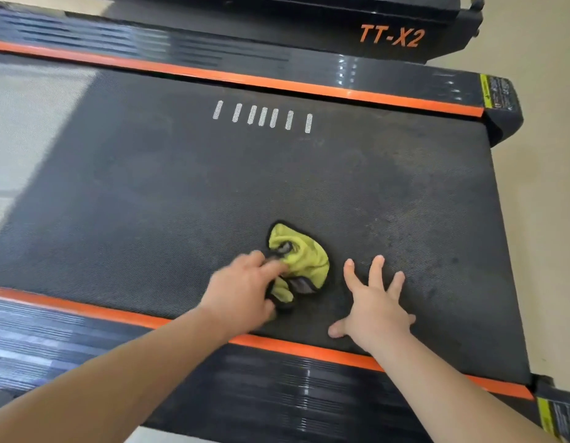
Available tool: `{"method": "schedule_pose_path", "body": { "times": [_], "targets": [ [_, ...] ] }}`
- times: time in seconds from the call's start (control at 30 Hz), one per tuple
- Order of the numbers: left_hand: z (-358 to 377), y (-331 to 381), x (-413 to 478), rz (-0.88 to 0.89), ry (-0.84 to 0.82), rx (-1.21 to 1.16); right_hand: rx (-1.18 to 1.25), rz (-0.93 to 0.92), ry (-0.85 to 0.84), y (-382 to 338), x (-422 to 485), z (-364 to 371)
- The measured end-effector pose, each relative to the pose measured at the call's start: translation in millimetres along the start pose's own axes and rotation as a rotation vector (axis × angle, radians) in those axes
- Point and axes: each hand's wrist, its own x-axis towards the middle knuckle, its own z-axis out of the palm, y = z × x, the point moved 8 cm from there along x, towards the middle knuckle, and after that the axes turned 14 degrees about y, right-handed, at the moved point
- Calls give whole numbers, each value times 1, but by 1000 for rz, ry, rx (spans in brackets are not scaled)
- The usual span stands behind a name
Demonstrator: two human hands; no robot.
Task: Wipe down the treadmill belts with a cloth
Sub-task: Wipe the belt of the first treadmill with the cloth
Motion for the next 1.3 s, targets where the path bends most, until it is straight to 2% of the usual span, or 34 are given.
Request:
{"method": "schedule_pose_path", "body": {
  "times": [0.13,0.23,0.3,0.4,0.6,0.83,1.3],
  "targets": [
    [-14,-37,7,-406,198,-42,78,-37,79,10,-7,2],
    [0,7,-11,-478,145,-108,148,-65,161,20,-15,0],
    [11,42,-28,-425,88,-203,187,-82,181,27,-20,-5],
    [13,73,-48,-254,19,-180,184,-88,211,37,-23,-16],
    [7,78,-61,-152,-146,-117,134,-65,61,45,-36,4],
    [16,77,-37,-129,-91,-47,46,-20,60,41,-28,10],
    [25,87,-17,97,-84,60,73,50,59,39,-30,9]
  ]
}}
